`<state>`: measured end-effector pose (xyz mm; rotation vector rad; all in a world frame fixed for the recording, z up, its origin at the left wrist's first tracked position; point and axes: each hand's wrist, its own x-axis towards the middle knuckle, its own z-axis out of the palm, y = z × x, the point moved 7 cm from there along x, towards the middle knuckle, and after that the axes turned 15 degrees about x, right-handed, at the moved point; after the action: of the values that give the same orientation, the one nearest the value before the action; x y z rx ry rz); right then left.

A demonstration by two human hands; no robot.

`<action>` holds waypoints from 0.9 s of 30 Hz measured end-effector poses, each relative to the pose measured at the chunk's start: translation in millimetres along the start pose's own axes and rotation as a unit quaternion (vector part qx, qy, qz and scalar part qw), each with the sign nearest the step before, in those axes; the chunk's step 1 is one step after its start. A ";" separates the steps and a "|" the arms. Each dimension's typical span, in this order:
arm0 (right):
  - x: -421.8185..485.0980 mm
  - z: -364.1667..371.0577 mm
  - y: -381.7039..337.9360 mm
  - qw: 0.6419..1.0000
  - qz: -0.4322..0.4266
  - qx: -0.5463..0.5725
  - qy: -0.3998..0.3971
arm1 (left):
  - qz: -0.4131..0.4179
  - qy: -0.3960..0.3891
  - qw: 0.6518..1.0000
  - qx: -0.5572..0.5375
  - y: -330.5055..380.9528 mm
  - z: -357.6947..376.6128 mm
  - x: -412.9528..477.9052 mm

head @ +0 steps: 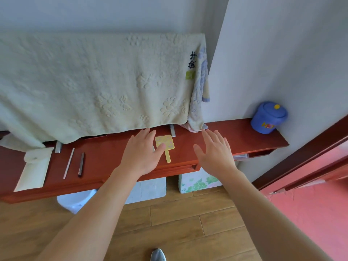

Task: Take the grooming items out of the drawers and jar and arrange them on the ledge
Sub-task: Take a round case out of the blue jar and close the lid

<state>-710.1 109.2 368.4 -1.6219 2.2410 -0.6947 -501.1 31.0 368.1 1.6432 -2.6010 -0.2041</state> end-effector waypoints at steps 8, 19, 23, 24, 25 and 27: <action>-17.4 -40.3 26.2 1.000 0.024 0.006 0.009 | 0.040 0.010 0.999 0.031 46.6 -15.4 0.3; -58.2 -105.2 96.4 0.999 0.044 0.006 0.027 | 0.088 0.017 0.996 0.017 158.8 -15.9 -10.0; -63.2 -124.8 127.9 0.997 0.064 0.010 0.041 | 0.109 0.003 0.994 0.001 192.4 -4.1 -0.8; -62.8 -129.4 135.5 0.996 0.072 0.011 0.044 | 0.116 -0.004 0.993 0.003 199.4 -0.4 4.2; -61.9 -134.1 142.7 0.996 0.080 0.010 0.047 | 0.122 -0.009 0.992 0.004 206.8 2.8 10.5; -58.2 -144.1 155.8 0.994 0.090 0.001 0.059 | 0.138 -0.011 0.990 0.009 222.8 7.2 24.9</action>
<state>-888.0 233.9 403.4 -1.3883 2.4315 -0.7613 -711.9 103.5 392.2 1.2711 -2.8132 -0.1852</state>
